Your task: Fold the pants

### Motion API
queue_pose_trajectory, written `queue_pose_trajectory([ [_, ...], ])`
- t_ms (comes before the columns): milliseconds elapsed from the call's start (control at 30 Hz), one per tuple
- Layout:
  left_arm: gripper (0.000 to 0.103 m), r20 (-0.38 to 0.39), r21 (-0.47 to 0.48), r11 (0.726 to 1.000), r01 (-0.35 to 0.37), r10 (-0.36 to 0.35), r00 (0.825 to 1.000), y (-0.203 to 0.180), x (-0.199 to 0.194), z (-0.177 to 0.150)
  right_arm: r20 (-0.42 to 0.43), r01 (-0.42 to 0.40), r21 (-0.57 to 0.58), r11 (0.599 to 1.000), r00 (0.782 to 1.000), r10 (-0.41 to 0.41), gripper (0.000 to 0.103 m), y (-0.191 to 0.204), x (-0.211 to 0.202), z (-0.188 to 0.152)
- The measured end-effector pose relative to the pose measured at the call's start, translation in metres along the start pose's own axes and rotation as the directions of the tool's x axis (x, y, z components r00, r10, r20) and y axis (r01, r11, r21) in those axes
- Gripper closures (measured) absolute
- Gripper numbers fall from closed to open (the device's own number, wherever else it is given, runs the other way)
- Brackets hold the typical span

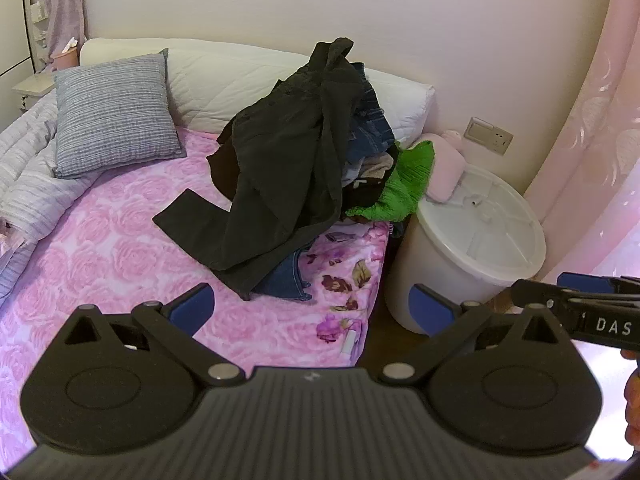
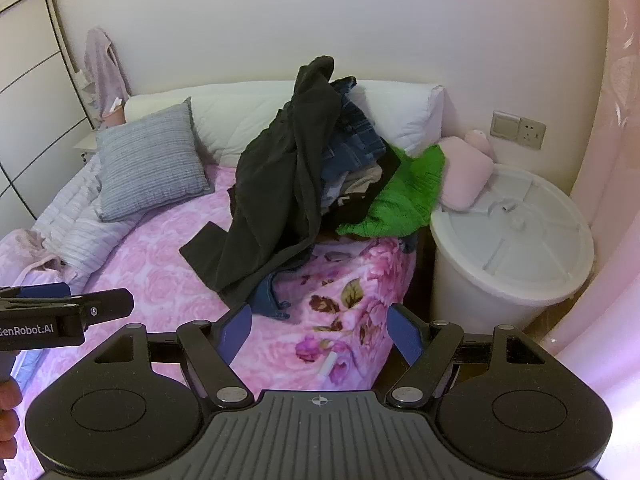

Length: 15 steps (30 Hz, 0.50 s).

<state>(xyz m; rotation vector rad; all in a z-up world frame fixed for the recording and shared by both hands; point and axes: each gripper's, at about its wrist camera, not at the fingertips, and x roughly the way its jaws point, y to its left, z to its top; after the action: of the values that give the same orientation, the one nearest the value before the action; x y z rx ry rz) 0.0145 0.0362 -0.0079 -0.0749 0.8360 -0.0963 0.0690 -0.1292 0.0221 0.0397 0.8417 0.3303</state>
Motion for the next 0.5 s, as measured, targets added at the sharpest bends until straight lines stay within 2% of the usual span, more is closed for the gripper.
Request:
queue_pose_trajectory([
  [500,0.001,-0.006,0.026,0.999,0.023,-0.023,1.000,0.021,0.003,0.001,0.001,0.028,0.024,0.999,1.000,-0.028,0.031,0.020,0.006,-0.008],
])
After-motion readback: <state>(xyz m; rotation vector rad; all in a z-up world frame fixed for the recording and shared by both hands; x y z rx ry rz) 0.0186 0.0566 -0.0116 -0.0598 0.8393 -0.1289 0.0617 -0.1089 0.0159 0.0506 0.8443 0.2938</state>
